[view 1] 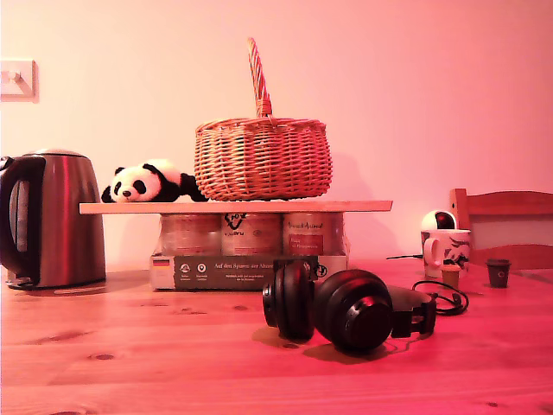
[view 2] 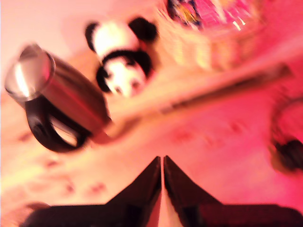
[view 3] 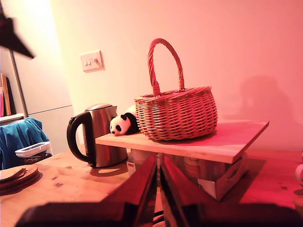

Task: Pick up the straw basket and place it on the shelf behind you

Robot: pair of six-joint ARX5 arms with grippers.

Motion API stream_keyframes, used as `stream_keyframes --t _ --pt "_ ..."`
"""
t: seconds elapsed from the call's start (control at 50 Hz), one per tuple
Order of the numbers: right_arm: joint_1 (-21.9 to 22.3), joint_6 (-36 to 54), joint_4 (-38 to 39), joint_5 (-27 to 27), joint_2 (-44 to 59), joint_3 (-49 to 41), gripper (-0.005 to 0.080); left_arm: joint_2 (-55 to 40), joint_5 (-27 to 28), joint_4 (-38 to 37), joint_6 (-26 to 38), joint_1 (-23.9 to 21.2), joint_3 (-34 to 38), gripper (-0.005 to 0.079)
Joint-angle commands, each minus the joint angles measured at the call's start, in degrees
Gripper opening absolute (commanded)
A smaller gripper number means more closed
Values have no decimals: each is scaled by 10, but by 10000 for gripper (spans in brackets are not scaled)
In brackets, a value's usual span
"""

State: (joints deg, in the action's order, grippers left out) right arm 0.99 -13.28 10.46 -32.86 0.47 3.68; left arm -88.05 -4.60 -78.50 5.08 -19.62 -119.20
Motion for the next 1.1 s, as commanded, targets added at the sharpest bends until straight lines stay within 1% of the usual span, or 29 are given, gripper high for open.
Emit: stream_keyframes --t 0.0,0.14,0.32,0.42,0.68,0.8,1.08 --pt "-2 2 5 -2 -3 9 -10 3 13 18 -2 1 34 -19" --pt "-2 2 5 -2 -3 9 -10 66 56 71 -5 1 92 -19" --pt "-2 2 5 -2 -3 9 -10 161 87 134 -7 0 180 -19" --pt "-2 2 6 -2 -3 9 -10 210 92 172 -7 1 242 -19" --pt "-2 2 8 -2 -3 9 -10 346 120 351 -9 1 434 -19" --pt "-2 1 9 -2 -3 9 -10 395 132 403 -7 1 507 -19" --pt "-2 -2 8 -13 -3 9 -10 474 116 522 -16 2 651 -19"
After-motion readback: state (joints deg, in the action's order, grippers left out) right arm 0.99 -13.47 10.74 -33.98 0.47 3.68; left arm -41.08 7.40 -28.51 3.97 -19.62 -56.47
